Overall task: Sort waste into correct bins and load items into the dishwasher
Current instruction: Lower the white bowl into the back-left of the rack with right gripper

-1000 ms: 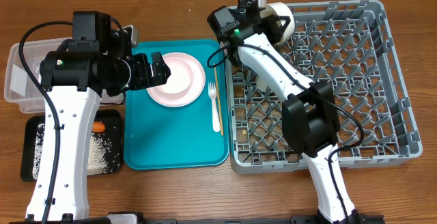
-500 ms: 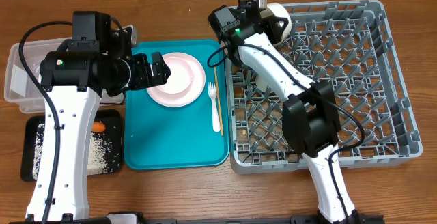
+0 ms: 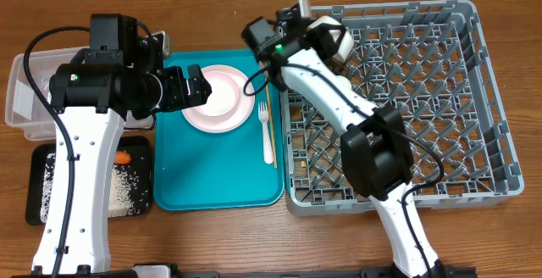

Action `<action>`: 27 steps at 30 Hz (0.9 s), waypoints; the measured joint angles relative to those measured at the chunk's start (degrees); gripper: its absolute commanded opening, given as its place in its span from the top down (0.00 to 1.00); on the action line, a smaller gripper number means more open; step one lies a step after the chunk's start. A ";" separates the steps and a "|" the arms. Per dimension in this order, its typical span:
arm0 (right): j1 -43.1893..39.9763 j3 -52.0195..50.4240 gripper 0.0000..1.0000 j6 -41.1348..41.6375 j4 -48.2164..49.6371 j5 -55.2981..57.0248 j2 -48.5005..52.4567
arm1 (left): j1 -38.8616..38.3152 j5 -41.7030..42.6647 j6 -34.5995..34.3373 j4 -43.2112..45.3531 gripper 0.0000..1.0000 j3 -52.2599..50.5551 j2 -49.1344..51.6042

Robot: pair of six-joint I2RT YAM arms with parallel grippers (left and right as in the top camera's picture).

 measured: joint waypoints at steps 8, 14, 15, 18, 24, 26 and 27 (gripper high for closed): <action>2.97 0.00 0.20 -1.66 -2.36 -0.04 0.00 | 0.00 -0.02 -0.02 0.02 0.00 0.00 0.00; 4.37 0.00 0.07 -2.19 -3.30 -0.13 0.00 | 0.00 -0.02 -0.02 0.00 0.00 0.00 0.00; 4.63 0.00 0.05 -2.23 -3.34 -0.52 0.00 | 0.00 -0.02 -0.02 0.00 0.00 0.00 0.00; 5.31 0.00 0.03 -2.89 -3.37 -3.54 0.00 | 0.00 -0.02 -0.02 0.02 0.00 0.00 0.00; 5.84 0.37 0.03 -3.37 -5.09 -10.78 -0.09 | 0.00 -0.02 0.00 0.00 0.00 0.00 0.00; 5.75 1.16 0.03 -3.34 -5.20 -14.43 -0.50 | 0.00 -0.02 -0.02 0.00 0.00 0.00 0.00; 5.66 1.31 0.03 -3.37 -5.29 -15.89 -0.74 | 0.00 -0.02 -0.02 0.00 0.00 0.00 0.00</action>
